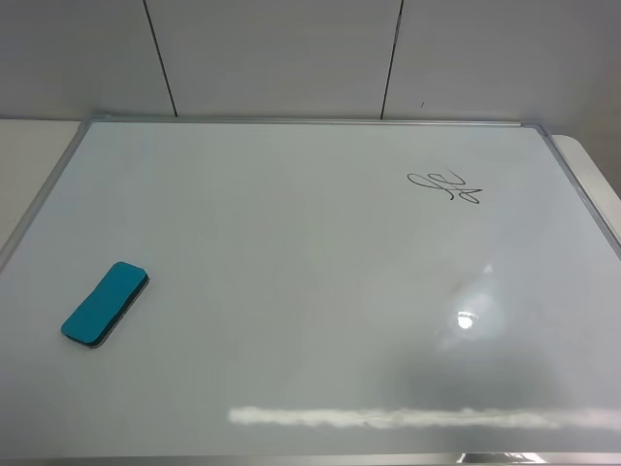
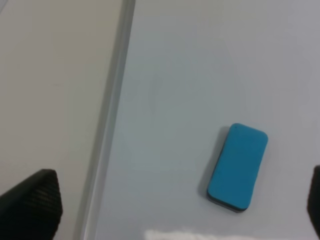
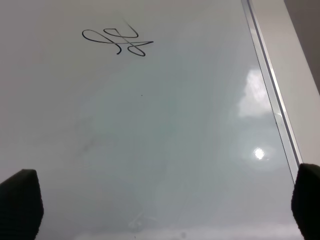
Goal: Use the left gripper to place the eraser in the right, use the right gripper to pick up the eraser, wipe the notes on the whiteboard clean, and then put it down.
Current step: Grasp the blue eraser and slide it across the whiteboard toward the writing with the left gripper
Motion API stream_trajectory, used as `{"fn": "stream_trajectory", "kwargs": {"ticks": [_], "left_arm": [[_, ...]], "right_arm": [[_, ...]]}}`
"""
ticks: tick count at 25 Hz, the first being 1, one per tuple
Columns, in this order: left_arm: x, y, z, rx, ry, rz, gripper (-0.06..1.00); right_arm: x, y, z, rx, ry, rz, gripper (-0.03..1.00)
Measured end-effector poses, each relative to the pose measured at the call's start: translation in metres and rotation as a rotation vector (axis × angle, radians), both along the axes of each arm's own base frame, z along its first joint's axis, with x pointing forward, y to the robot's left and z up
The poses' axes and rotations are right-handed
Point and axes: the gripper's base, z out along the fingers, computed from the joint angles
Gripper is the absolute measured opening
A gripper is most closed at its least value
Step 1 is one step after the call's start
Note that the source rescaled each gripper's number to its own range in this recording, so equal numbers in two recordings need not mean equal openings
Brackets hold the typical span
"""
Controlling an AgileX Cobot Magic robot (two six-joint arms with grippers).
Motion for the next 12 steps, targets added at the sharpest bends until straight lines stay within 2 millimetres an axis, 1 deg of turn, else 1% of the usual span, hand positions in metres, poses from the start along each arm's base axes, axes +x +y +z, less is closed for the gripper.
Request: {"fn": "stream_trajectory", "kwargs": {"ticks": [12], "left_arm": [[0.0, -0.0001, 0.0, 0.001, 0.0, -0.002, 1.0]], "right_arm": [[0.0, 0.0, 0.0, 0.0, 0.0, 0.0, 1.0]]}}
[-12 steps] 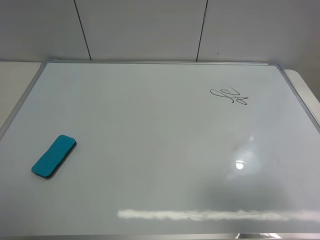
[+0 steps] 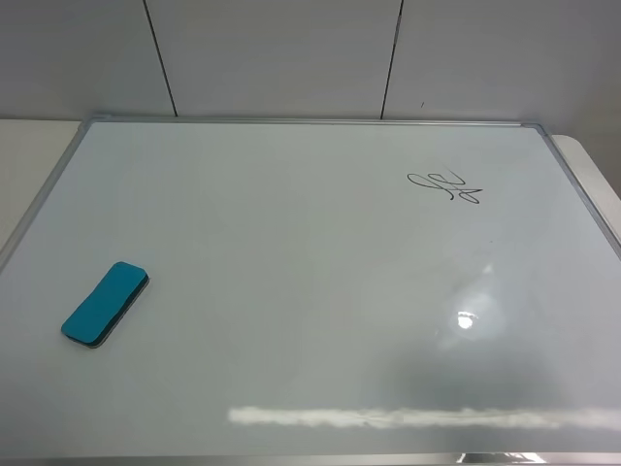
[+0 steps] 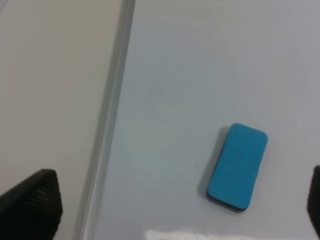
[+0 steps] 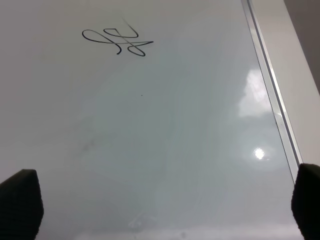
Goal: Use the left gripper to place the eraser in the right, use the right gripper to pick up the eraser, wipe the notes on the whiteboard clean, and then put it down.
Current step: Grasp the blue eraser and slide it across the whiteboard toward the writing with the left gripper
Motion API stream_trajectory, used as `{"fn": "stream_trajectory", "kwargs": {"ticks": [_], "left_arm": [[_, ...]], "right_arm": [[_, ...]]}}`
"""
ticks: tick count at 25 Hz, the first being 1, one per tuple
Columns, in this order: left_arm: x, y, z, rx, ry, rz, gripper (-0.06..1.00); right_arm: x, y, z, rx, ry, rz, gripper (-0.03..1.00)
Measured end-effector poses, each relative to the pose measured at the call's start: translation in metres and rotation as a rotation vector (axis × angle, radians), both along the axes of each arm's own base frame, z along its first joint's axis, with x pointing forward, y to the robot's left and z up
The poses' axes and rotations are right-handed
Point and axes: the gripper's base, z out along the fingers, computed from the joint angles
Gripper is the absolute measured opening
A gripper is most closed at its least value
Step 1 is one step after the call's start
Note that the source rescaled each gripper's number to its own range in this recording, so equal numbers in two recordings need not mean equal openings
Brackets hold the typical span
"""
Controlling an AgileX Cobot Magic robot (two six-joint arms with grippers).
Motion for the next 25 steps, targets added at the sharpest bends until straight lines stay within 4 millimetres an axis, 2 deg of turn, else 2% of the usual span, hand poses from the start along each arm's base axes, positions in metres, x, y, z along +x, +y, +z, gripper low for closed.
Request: {"fn": "stream_trajectory", "kwargs": {"ticks": [7, 12, 13, 14, 18, 19, 21, 25], "left_arm": [[0.004, -0.002, 0.0, -0.023, 0.024, -0.015, 1.0], [0.032, -0.007, 0.009, -0.091, 0.178, -0.048, 0.97], [0.038, -0.008, 0.014, -0.096, 0.209, -0.049, 0.92], [0.049, -0.007, 0.019, -0.097, 0.265, -0.049, 0.82], [0.085, -0.007, 0.036, -0.054, 0.404, -0.088, 0.2], [0.094, -0.008, 0.039, -0.036, 0.423, -0.109, 0.11], [0.114, -0.009, 0.041, 0.001, 0.48, -0.167, 0.04], [0.149, -0.019, 0.037, 0.015, 0.564, -0.356, 0.01]], "right_arm": [[0.0, 0.0, 0.0, 0.0, 0.0, 0.0, 1.0], [0.0, 0.0, 0.0, 0.0, 0.0, 0.0, 1.0], [0.0, 0.0, 0.0, 0.0, 0.0, 0.0, 1.0], [0.0, 0.0, 0.0, 0.0, 0.0, 0.0, 1.0], [0.0, 0.0, 0.0, 0.0, 0.0, 0.0, 1.0], [0.0, 0.0, 0.0, 0.0, 0.0, 0.0, 1.0], [0.0, 0.0, 0.0, 0.0, 0.0, 0.0, 1.0], [0.0, 0.0, 0.0, 0.0, 0.0, 0.0, 1.0]]}}
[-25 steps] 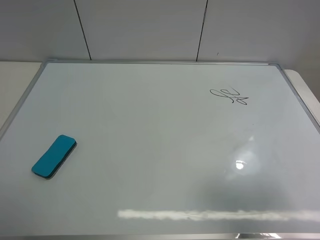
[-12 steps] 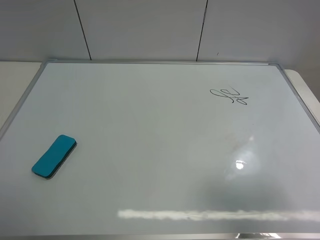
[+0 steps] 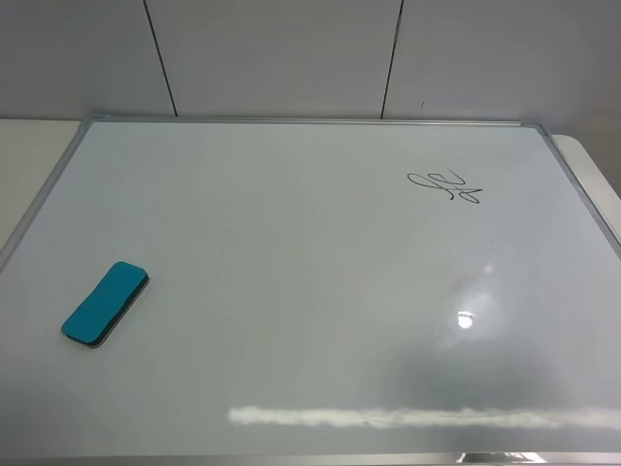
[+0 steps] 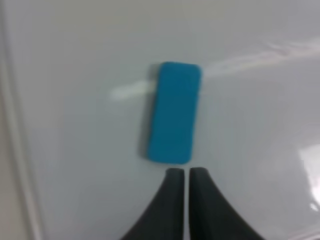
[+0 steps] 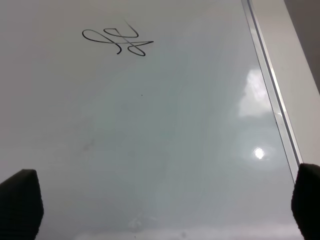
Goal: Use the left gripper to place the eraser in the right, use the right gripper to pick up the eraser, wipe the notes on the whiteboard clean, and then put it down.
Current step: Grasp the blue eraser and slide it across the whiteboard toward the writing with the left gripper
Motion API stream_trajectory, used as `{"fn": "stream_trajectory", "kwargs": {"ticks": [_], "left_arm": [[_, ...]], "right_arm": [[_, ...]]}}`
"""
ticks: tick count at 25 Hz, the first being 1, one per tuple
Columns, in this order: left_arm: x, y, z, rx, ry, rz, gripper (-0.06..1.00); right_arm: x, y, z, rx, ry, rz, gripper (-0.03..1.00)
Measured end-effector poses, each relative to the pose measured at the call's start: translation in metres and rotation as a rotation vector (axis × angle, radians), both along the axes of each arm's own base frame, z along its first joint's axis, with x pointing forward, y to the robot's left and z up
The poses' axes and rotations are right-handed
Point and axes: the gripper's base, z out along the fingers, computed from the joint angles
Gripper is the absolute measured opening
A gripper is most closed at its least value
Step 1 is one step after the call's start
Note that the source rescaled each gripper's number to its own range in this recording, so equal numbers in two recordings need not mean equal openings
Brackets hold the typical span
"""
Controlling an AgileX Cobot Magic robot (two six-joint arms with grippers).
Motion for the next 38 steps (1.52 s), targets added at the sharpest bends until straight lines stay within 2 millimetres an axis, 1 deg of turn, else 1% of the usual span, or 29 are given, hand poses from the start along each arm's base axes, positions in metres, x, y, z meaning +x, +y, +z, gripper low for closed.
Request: {"fn": "stream_trajectory", "kwargs": {"ticks": [2, 5, 7, 11, 14, 16, 17, 20, 22, 28, 33, 38], "left_arm": [[0.015, -0.005, -0.007, -0.031, 0.029, -0.074, 0.01], [0.039, -0.008, -0.026, -0.049, 0.106, -0.138, 0.01], [0.055, -0.008, -0.042, -0.05, 0.173, -0.147, 0.01], [0.078, -0.007, -0.071, -0.049, 0.276, -0.136, 0.01], [0.091, -0.005, -0.086, -0.038, 0.291, -0.119, 0.01], [0.095, -0.005, -0.096, -0.002, 0.29, -0.126, 0.01], [0.095, -0.004, -0.104, 0.03, 0.293, -0.128, 0.01], [0.091, -0.001, -0.125, 0.085, 0.321, -0.121, 0.01], [0.089, 0.0, -0.134, 0.095, 0.329, -0.11, 0.0], [0.093, 0.0, -0.143, 0.099, 0.31, -0.076, 0.0], [0.096, -0.012, -0.165, 0.129, 0.326, -0.099, 0.0], [0.1, -0.02, -0.183, 0.14, 0.357, -0.114, 0.0]], "right_arm": [[0.0, 0.0, 0.0, 0.0, 0.0, 0.0, 1.0], [0.0, 0.0, 0.0, 0.0, 0.0, 0.0, 1.0], [0.0, 0.0, 0.0, 0.0, 0.0, 0.0, 1.0], [0.0, 0.0, 0.0, 0.0, 0.0, 0.0, 1.0], [0.0, 0.0, 0.0, 0.0, 0.0, 0.0, 1.0], [0.0, 0.0, 0.0, 0.0, 0.0, 0.0, 1.0], [0.0, 0.0, 0.0, 0.0, 0.0, 0.0, 1.0], [0.0, 0.0, 0.0, 0.0, 0.0, 0.0, 1.0], [0.0, 0.0, 0.0, 0.0, 0.0, 0.0, 1.0], [0.0, 0.0, 0.0, 0.0, 0.0, 0.0, 1.0], [0.0, 0.0, 0.0, 0.0, 0.0, 0.0, 1.0], [0.0, 0.0, 0.0, 0.0, 0.0, 0.0, 1.0]]}}
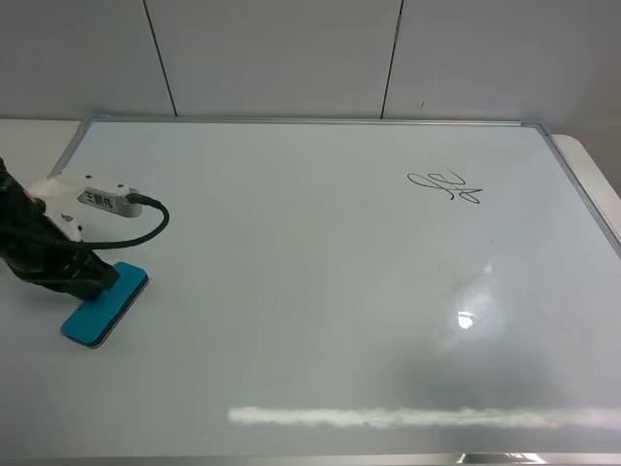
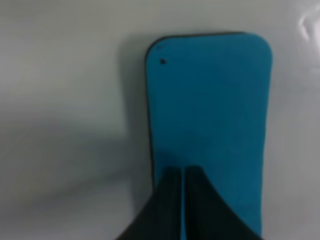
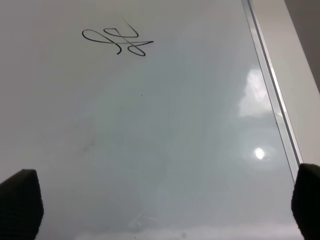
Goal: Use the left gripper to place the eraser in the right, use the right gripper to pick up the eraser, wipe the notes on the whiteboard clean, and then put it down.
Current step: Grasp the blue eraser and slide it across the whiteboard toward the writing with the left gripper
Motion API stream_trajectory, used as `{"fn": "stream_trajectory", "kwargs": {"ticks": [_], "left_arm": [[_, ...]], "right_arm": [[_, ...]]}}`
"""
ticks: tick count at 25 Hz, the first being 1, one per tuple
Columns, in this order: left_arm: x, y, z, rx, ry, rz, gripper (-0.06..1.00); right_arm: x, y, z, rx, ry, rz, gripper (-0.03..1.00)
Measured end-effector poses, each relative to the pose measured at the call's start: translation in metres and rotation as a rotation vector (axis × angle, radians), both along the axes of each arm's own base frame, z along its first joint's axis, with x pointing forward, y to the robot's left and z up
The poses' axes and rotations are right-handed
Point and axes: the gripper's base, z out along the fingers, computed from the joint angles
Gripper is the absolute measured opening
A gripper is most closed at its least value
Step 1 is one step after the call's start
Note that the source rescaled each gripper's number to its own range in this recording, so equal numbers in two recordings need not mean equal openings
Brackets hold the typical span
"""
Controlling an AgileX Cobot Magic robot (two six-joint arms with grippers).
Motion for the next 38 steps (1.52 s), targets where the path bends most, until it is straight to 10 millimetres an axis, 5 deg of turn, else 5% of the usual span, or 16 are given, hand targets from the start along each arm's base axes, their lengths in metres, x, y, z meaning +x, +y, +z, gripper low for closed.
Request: {"fn": "stream_trajectory", "kwargs": {"ticks": [17, 24, 38], "left_arm": [[0.006, -0.015, -0.014, 0.019, -0.007, -0.054, 0.0], [0.029, -0.087, -0.022, -0.018, -0.129, -0.214, 0.0], [0.06, -0.283, -0.025, -0.118, -0.163, -0.6, 0.0]], "right_arm": [[0.0, 0.0, 0.0, 0.0, 0.0, 0.0, 1.0], [0.0, 0.0, 0.0, 0.0, 0.0, 0.0, 1.0], [0.0, 0.0, 0.0, 0.0, 0.0, 0.0, 1.0]]}}
